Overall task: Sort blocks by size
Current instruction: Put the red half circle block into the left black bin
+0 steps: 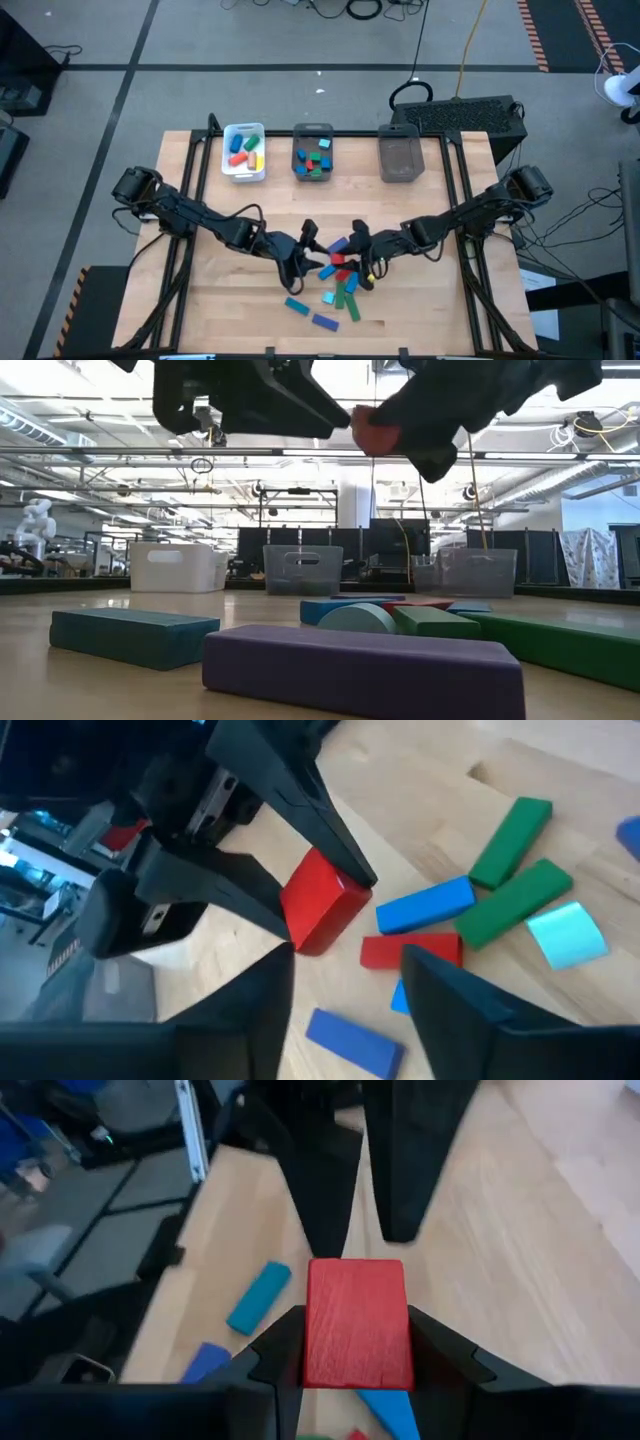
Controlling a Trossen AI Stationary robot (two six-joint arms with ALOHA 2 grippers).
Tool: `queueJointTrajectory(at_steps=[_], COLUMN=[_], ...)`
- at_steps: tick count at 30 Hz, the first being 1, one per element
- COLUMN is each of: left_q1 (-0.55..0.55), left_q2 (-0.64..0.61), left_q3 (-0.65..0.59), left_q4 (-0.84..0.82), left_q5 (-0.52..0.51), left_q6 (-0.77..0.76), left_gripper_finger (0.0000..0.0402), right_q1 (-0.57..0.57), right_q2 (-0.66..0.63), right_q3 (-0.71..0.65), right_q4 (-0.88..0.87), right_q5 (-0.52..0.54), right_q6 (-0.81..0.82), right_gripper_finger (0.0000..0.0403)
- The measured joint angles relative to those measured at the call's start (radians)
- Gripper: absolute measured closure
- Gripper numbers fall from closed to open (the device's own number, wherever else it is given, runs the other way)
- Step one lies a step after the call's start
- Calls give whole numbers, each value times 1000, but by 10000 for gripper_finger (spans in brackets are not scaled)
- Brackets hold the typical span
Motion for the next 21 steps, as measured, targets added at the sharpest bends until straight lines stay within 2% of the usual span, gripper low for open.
queueJointTrajectory(at_steps=[4, 7, 14, 21], left_q1=[0, 1, 24, 31], left_q2=[0, 0, 0, 0], left_q3=[0, 0, 0, 0], left_q4=[38, 62, 75, 127], left_q5=[0, 29, 34, 37], left_q6=[20, 25, 33, 127], left_gripper_finger=[168, 147, 144, 146], right_q1=[-1, -4, -18, -34], right_q2=[0, 0, 0, 0], right_q3=[0, 0, 0, 0], right_q4=[20, 28, 100, 127], right_q5=[-3, 4, 3, 1], right_q6=[-1, -8, -33, -32], right_gripper_finger=[277, 277, 277, 277])
